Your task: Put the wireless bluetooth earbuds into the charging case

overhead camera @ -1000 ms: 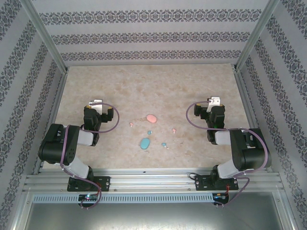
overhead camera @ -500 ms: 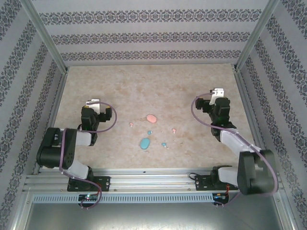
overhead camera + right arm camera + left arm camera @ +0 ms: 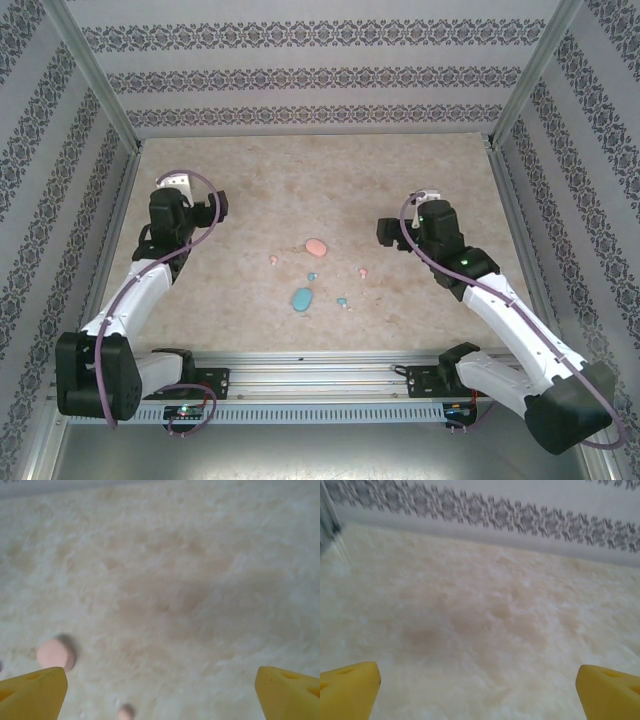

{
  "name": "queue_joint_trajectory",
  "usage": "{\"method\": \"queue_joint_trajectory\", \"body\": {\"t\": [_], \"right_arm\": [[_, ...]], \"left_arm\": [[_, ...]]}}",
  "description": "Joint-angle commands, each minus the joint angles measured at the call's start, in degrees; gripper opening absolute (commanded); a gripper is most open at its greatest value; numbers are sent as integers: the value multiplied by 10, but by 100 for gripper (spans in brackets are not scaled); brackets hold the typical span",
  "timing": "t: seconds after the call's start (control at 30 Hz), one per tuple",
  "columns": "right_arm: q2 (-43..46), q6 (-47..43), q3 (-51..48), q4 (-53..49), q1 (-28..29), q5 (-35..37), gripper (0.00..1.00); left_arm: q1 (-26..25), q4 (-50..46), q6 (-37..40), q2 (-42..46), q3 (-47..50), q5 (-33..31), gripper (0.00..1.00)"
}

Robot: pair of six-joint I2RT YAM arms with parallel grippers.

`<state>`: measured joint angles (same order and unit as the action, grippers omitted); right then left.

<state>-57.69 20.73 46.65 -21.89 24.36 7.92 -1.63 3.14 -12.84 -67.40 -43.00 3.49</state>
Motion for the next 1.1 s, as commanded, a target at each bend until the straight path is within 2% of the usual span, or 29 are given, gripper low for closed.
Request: {"method": "queue_joint_trajectory", "body": {"t": [0.0,0.3,0.4,0.5,0.63,0.87,1.07], "right_arm": [[-20,77,26,-97,43,30,96],[-148,163,55,-102,150,-21,93],[-189,171,71,-106,173,-28,94],[-208,193,74,-102,179,-25,94],[-206,218,51,-73,179,-24,94],[-198,251,20,-45,179,-40,93],[-168,268,-10,-38,180,-39,94]], "left_arm": [[-46,-181,-64,-2,-28,38,100],[-233,-337,-136,-39,-75,20,100],[-311,-354,-147,-49,-67,-22,100],[-376,-345,-146,-53,-48,-40,100],[-455,-277,-115,-38,-7,-31,100],[-477,-264,-96,-100,-23,8,100],[-489,-267,-100,-166,-53,11,90]]}}
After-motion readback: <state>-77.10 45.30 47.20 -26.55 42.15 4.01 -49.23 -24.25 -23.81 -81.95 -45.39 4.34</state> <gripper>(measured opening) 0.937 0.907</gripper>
